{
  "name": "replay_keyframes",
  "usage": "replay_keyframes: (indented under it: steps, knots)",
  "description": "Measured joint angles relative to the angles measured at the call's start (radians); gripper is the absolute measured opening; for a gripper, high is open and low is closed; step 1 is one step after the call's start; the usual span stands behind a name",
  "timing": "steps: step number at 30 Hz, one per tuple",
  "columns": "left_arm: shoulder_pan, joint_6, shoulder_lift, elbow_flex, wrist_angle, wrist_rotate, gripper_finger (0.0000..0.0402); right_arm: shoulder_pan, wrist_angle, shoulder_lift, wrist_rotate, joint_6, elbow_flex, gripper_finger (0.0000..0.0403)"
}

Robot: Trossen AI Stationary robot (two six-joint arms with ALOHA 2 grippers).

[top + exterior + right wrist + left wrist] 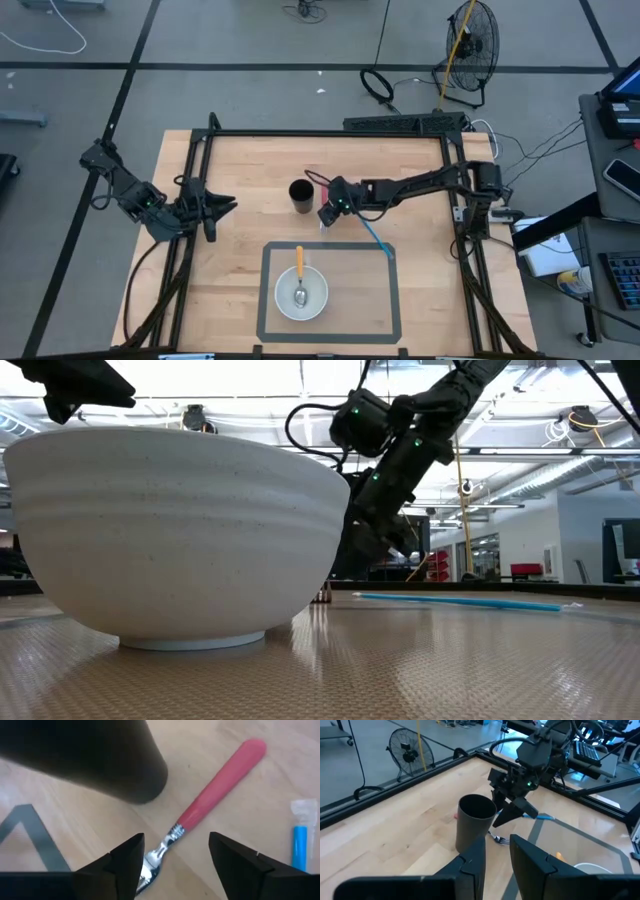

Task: Pick & Place Utensil
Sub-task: Put the pink fork into the white bowl on the mat

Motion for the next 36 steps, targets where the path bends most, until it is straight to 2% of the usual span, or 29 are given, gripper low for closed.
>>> replay_keyframes:
  steps: [6,19,25,36]
  knots:
    - [0.000,0.001,0.000,0.000,0.000,-0.009,0.0090,0.003,-0.011,0.000,0.041,-0.005,0.000,0.0221]
    - [0.000,0.003,0.000,0.000,0.000,-0.024,0.0090,0.044,0.038,0.053,0.016,0.033,-0.001,0.0212]
    - [0.000,0.009,0.000,0.000,0.000,-0.024,0.0090,0.059,0.036,0.051,0.097,0.048,0.000,0.0212]
    - [0.000,0.014,0.000,0.000,-0.001,-0.024,0.0090,0.089,0.057,0.070,0.092,0.074,0.000,0.0212]
